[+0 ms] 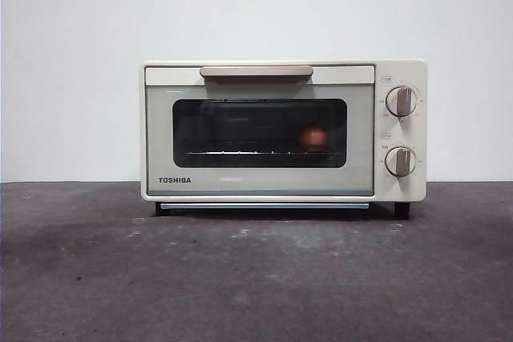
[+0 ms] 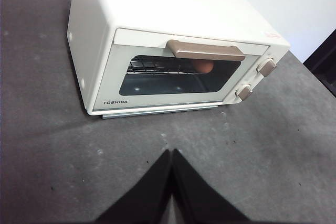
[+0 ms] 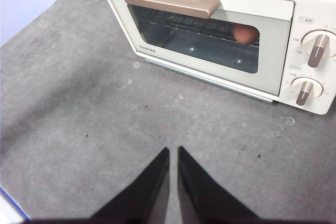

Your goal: Eggoven

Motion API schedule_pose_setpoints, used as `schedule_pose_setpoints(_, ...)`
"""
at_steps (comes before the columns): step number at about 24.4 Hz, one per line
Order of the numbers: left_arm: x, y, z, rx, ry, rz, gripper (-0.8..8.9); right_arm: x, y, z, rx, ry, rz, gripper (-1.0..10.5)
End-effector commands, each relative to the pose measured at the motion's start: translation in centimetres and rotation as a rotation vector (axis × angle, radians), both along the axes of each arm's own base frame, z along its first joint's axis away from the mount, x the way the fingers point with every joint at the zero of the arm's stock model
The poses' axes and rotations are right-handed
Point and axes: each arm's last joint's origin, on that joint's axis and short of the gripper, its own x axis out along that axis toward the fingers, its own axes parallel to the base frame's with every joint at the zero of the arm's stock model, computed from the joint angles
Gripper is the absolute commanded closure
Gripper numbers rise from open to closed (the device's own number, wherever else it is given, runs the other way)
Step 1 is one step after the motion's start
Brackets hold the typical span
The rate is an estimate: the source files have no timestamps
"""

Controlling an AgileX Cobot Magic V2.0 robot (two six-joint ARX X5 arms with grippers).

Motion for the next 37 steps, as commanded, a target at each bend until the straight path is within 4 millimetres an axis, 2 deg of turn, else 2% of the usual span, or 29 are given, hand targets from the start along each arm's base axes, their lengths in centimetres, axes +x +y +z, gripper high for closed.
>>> schedule_pose_setpoints(1,0.0,0.0,0.4,0.008,-0.022,-0.005,8.06,0.1,0.1,0.2,0.008,-0.014,0.005,9.4)
schedule_pose_setpoints(17,0.0,0.0,0.4,0.012,-0.022,-0.006,8.06,0.0,0.1,0.3,0.01,-0.018,0.004,9.4)
schedule_pose_setpoints(20,0.0,0.0,0.8,0.124,-0.141,-0.041,8.06,0.0,0.1,0.3,0.01,-0.018,0.004,9.4)
schedule_pose_setpoints(24,-0.6,1.0,1.9,0.221,-0.339,0.1,8.06,0.0,0.1,0.3,0.01,-0.018,0.004,9.4)
schedule_pose_setpoints(26,-1.1,1.6,1.8,0.243,-0.441,0.163,8.06,0.0,0.1,0.3,0.01,-0.018,0.004,9.4)
schedule_pose_setpoints(31,-2.3,2.5,-0.9,0.32,-0.646,0.28,8.06,0.0,0.1,0.3,0.01,-0.018,0.003,9.4)
schedule_pose_setpoints(37,-2.7,3.1,-5.7,0.392,-0.652,0.343,8.06,0.0,0.1,0.3,0.01,-0.018,0.004,9.4)
